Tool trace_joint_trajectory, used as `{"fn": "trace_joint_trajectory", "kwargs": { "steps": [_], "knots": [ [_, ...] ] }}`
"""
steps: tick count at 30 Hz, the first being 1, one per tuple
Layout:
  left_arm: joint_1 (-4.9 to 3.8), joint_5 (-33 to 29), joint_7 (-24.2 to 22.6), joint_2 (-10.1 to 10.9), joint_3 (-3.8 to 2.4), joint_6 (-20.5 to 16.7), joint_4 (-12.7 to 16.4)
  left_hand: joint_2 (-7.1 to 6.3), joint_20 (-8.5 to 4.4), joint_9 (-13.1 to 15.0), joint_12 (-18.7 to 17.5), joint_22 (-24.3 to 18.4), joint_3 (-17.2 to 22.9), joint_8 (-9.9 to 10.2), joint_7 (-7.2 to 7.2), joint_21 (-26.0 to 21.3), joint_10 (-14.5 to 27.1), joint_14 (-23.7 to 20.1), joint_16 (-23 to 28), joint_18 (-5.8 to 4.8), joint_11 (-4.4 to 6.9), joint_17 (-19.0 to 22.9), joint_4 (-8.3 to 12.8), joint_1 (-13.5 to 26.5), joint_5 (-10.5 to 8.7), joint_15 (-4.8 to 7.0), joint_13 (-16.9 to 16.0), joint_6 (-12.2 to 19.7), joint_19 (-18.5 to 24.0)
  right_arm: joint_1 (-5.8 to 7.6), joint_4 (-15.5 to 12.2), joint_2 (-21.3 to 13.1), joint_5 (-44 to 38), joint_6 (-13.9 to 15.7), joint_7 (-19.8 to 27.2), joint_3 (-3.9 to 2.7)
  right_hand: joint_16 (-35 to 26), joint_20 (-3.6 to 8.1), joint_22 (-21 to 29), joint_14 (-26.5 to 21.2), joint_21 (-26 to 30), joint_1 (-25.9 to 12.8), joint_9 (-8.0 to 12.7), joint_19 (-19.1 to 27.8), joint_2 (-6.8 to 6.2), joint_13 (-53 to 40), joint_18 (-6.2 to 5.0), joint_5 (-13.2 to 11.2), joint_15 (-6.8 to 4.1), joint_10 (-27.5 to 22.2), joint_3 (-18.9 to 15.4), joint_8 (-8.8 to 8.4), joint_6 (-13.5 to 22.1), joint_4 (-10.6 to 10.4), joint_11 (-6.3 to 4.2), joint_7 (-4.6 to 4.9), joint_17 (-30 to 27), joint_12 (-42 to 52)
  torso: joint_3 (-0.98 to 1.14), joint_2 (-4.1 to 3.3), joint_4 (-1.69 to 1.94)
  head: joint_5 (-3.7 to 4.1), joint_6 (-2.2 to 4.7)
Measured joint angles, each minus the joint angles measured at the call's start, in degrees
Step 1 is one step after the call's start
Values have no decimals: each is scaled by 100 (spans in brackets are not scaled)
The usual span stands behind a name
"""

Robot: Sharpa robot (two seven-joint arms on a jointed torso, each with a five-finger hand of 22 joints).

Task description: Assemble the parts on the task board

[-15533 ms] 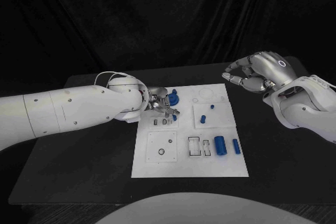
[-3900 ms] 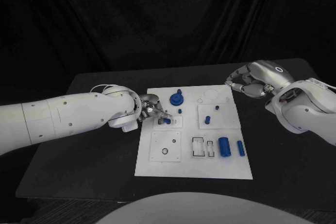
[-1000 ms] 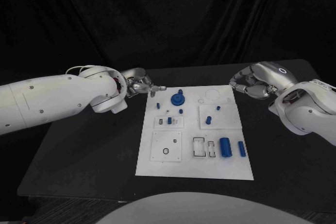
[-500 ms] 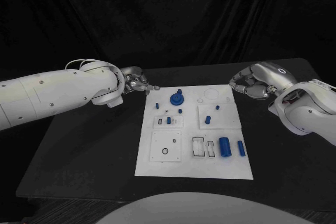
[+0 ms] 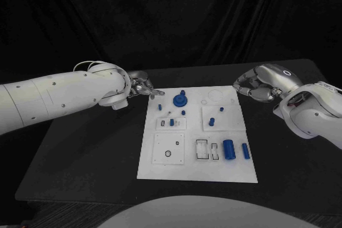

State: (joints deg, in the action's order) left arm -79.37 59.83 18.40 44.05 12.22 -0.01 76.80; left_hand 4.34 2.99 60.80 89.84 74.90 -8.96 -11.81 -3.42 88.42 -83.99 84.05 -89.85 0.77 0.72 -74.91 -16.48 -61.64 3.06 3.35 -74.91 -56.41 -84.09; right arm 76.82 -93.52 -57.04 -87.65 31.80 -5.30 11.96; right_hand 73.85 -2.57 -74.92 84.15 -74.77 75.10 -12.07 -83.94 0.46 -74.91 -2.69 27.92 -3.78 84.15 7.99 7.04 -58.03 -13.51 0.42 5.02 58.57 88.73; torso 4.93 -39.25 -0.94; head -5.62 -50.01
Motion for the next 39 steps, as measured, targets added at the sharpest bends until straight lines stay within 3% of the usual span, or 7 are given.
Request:
{"fn": "trace_joint_trajectory", "kwargs": {
  "steps": [4,12,18,21,25,31,39],
  "knots": [
    [33,6,19,-38,0,80,-74,59,31,-192,0,0,-80,151,-48,-37,1,0,0,0,-31,0,2,5,0,-40,0,-52,12,0,0,1,0,-2,-9,0,0,0,0,0,0,0,-1,0,0,0,0,0,0,0,0,0,0,0,0,0,0,0,1,-5,0,5,1],
    [108,10,31,-93,1,145,-144,188,222,-1656,0,0,-295,820,-295,-142,-2,-2,0,1,-255,0,11,-62,27,-231,0,299,15,-8,6,3,1,-2,-21,0,1,0,0,0,0,0,-1,0,0,0,0,25,0,0,0,0,0,0,0,0,-7,0,8,2,-4,18,1],
    [117,12,3,-81,1,72,-146,267,329,-2894,0,0,-413,821,-488,-237,-1,-3,0,1,-390,0,3,-142,55,-350,0,1053,19,-16,12,3,1,-2,-27,0,1,0,1,0,0,0,0,0,0,0,0,47,0,0,0,0,0,0,0,0,-16,0,8,6,-5,7,1],
    [119,13,-11,-68,1,48,-145,300,347,-3705,0,0,-454,862,-501,-266,-2,-11,0,1,-392,0,4,-175,55,-358,0,1839,1,-18,14,3,1,-2,-28,0,1,0,1,0,0,0,0,0,0,0,0,47,0,0,13,0,0,13,0,0,-19,0,6,7,-5,6,1],
    [121,14,-26,-54,0,18,-139,300,347,-4096,0,0,-480,865,-519,-266,-2,-11,0,2,-392,0,10,-175,55,-358,0,2184,1,-20,19,5,1,-2,-29,0,1,0,1,0,0,0,0,0,0,1,0,47,0,0,16,0,0,16,0,0,-19,0,2,6,-5,3,1],
    [125,15,-40,-57,0,-1,-140,303,388,-3865,0,0,-541,466,-478,-266,-3,-1,0,2,-474,0,-4,-173,77,-430,0,712,0,-23,32,9,1,-2,-31,0,1,0,1,0,0,0,0,0,0,1,0,47,0,0,16,0,0,16,0,0,-19,0,1,5,0,1,1],
    [137,17,-23,-116,0,51,-181,346,311,-3665,0,0,-604,69,-226,-266,0,5,0,2,-263,0,12,-129,77,-290,0,-203,10,-25,36,12,2,-3,-31,0,1,0,1,0,0,0,1,0,0,-4,0,47,0,0,16,0,0,16,0,0,-19,0,3,2,1,11,1]
  ]
}}
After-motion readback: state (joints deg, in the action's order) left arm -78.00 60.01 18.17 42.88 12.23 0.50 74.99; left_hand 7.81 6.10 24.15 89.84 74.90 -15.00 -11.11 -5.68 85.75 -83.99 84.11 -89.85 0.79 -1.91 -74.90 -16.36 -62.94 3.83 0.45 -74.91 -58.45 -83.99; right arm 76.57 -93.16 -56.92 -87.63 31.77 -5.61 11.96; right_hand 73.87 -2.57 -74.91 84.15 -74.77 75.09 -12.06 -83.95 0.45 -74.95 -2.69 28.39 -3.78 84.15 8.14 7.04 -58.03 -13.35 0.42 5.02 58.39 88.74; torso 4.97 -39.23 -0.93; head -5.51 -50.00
